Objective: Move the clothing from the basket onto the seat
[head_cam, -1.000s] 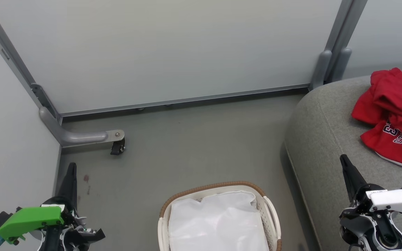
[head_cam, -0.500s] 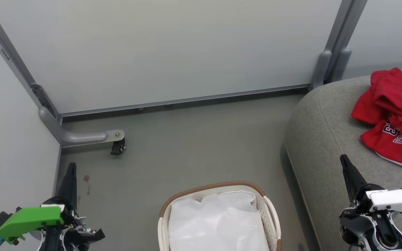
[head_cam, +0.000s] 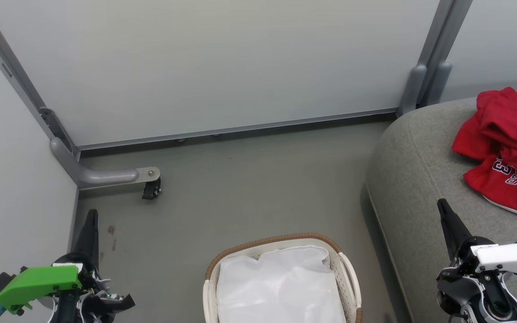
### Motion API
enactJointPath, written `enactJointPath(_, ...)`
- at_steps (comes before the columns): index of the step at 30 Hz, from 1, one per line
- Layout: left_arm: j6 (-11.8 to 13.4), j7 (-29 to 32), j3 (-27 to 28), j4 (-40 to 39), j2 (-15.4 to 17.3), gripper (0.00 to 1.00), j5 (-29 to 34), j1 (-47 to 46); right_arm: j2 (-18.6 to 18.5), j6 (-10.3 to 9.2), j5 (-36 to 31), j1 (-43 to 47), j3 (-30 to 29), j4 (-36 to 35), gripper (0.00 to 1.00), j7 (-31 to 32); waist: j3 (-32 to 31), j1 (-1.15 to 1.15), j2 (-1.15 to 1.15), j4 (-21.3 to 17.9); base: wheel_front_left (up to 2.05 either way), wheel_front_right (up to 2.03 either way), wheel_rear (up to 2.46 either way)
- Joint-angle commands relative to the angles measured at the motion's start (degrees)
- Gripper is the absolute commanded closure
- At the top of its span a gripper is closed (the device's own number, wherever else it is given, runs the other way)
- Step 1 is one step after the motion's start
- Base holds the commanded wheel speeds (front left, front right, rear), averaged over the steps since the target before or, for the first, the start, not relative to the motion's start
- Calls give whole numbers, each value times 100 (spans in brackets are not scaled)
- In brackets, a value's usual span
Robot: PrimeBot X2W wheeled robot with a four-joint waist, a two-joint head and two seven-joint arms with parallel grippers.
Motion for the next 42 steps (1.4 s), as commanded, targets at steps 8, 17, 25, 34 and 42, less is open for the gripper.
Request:
enactJointPath(8, -31, 17, 21, -9, 21, 100, 3, -55, -36, -4, 17, 59, -13, -23, 100, 18, 0, 0, 0, 0, 0, 0, 0)
enactJointPath(17, -31, 20, 23, -10, 19, 100, 6, -55, -36, -4, 18, 59, -12, -22, 100, 18, 0, 0, 0, 0, 0, 0, 0)
enactJointPath(25, -31, 22, 24, -10, 17, 100, 8, -56, -36, -4, 18, 59, -12, -22, 100, 18, 0, 0, 0, 0, 0, 0, 0)
enactJointPath(34, -31, 24, 25, -10, 17, 100, 10, -56, -36, -4, 18, 59, -12, -22, 100, 18, 0, 0, 0, 0, 0, 0, 0)
enactJointPath(42, -31, 25, 26, -10, 15, 100, 12, -56, -36, -4, 18, 59, -12, -22, 100, 18, 0, 0, 0, 0, 0, 0, 0)
